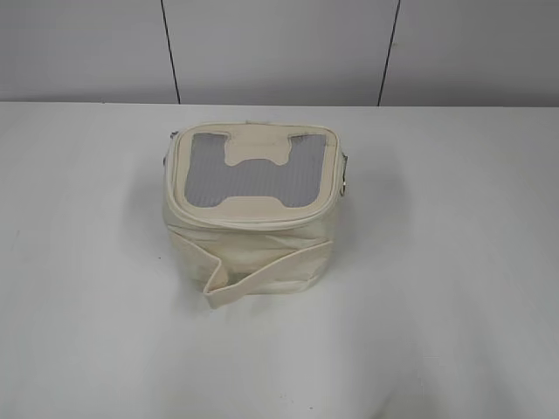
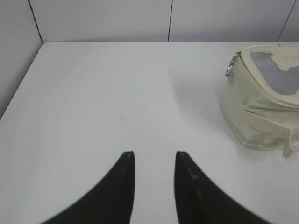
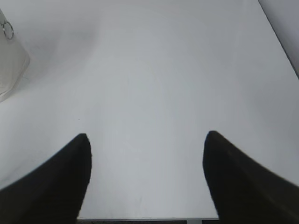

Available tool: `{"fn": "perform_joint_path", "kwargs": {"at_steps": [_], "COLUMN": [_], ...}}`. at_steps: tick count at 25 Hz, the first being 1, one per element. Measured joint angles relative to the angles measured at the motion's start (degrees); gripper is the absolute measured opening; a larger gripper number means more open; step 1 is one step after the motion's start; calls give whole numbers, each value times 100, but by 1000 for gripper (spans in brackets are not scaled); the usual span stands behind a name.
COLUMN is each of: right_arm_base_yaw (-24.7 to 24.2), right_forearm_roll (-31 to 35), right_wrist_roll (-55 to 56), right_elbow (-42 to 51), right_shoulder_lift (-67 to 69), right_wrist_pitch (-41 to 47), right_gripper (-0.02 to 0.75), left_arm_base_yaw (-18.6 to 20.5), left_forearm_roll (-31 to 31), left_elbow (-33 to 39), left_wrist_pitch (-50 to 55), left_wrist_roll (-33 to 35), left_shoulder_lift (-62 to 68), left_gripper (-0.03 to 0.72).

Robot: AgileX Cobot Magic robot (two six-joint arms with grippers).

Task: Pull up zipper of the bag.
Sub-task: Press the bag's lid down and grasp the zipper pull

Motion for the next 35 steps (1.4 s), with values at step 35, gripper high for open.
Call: {"fn": "perform_joint_path", "kwargs": {"at_steps": [35], "right_arm_base_yaw": [-4], "right_forearm_roll": [1577], "right_wrist_roll": [-1119], "right_elbow": [-151], "right_shoulder_lift": [993], "right_wrist_pitch": [-609], "right_gripper": [580], "left_arm_base_yaw": [0], "left_forearm_roll": [0], "left_elbow": [0], "left_wrist_pitch": [0], "left_wrist_roll": [0], "left_shoulder_lift": [0], "left_gripper": [230]}}
